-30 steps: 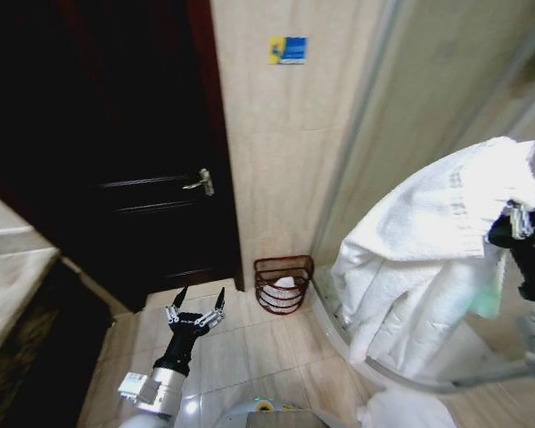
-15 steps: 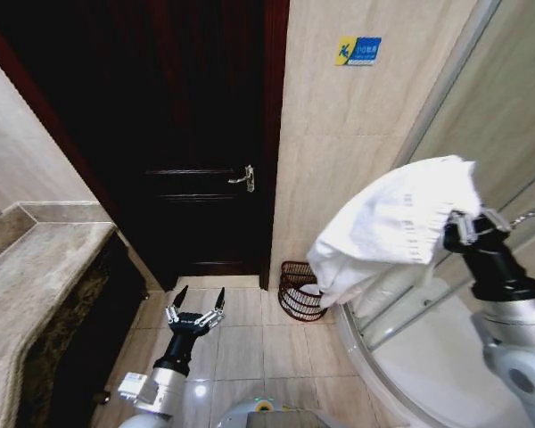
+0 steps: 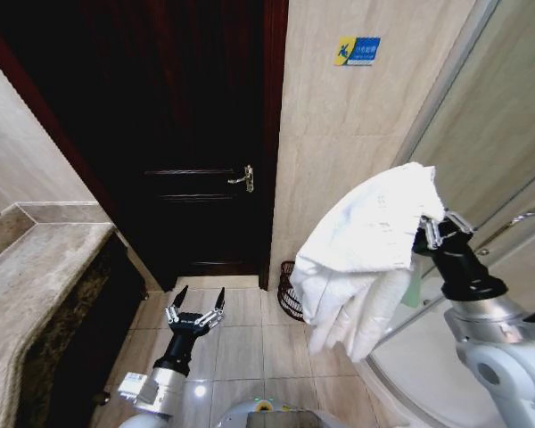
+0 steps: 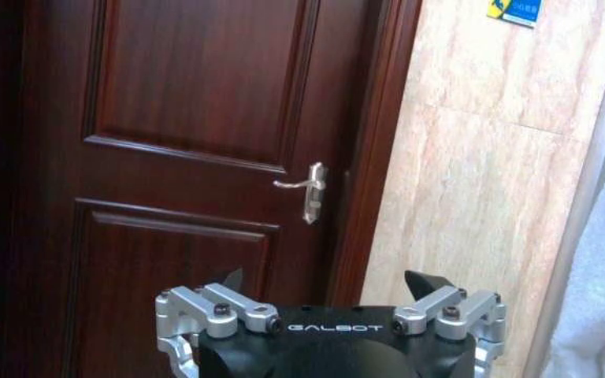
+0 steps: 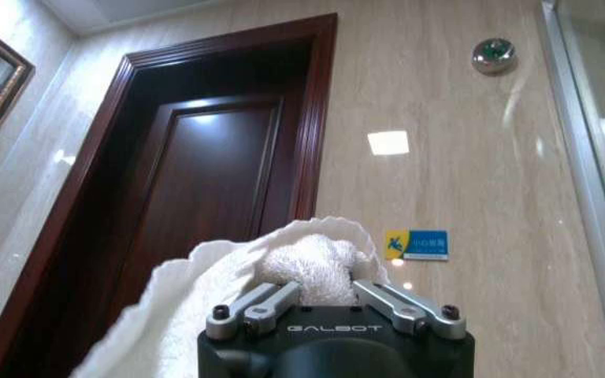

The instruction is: Discard the used towel into the hamper.

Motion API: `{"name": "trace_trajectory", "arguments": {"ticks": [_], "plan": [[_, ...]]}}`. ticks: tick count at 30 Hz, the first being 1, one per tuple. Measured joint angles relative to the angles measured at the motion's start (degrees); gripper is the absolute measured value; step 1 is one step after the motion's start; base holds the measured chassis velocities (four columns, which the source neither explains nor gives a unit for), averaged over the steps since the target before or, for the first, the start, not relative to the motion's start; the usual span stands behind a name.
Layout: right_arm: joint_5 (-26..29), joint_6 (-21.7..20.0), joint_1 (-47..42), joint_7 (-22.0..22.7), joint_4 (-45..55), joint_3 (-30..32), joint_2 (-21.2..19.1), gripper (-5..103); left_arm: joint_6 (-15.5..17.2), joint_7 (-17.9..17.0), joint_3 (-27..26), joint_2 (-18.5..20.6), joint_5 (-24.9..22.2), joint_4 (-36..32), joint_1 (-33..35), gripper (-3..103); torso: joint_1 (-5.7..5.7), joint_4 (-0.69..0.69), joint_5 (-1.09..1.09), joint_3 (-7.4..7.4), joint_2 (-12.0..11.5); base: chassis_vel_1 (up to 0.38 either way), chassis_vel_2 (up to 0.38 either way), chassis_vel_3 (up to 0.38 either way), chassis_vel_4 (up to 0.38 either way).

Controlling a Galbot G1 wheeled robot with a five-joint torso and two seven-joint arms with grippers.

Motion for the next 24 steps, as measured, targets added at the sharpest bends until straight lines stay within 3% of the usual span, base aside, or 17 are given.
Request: {"name": "trace_trajectory", "arguments": {"ticks": [10,24], "plan": [[0.1,0.2,0.7,0.5,-0.8,0.5,0.0,4,0.0,0.0,0.0,0.0,0.0,0.0,0.0,100,-0.03,0.0,0.0,-0.01,0.0,-0.017,0.02,0.016,-0.024],[-0.5,0.3,-0.1,1.4,-1.6,1.2,0.5,4,0.0,0.0,0.0,0.0,0.0,0.0,0.0,100,0.02,0.01,0.0,0.0,0.0,-0.152,0.151,0.159,-0.15]]}}
